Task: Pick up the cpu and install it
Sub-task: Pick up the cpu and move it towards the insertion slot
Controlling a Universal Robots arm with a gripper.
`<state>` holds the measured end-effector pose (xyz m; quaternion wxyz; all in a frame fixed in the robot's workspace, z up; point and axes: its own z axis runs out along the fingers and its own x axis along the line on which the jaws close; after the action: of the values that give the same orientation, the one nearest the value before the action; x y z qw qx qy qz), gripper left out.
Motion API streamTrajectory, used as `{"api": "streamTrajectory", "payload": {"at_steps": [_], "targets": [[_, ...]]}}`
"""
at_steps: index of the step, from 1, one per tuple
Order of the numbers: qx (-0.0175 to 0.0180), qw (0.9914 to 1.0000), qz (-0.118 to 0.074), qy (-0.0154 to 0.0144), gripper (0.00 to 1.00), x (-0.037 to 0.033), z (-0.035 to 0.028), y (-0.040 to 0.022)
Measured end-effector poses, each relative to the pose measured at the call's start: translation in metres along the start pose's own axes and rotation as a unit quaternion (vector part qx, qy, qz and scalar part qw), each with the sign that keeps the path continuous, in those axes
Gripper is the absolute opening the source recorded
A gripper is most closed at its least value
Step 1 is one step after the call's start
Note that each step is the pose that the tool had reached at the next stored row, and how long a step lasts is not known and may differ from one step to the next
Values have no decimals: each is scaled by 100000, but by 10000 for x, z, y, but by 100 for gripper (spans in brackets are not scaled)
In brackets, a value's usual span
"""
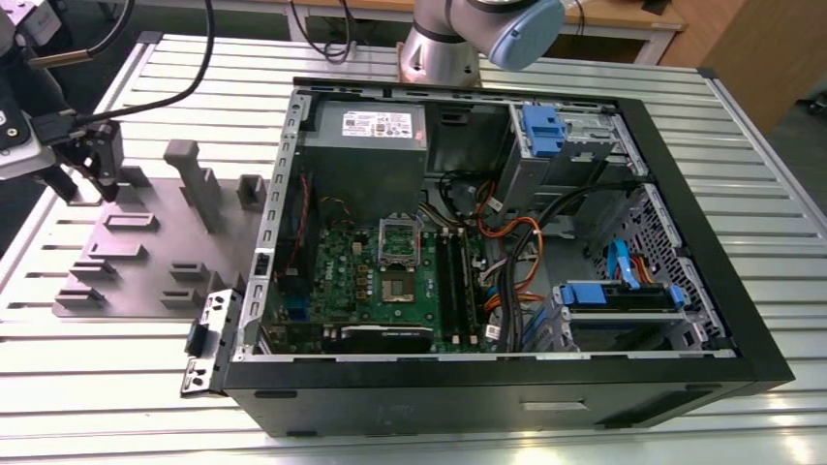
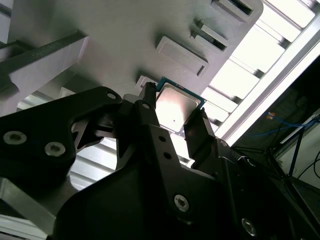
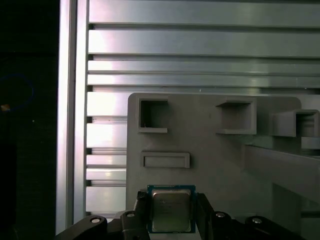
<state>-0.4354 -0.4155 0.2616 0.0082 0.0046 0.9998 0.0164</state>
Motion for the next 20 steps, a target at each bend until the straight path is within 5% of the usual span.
{"api": "streamTrajectory", "payload": {"at_steps": [20], "targets": [[-2, 100000, 2, -4, 47, -1, -46, 2]]}}
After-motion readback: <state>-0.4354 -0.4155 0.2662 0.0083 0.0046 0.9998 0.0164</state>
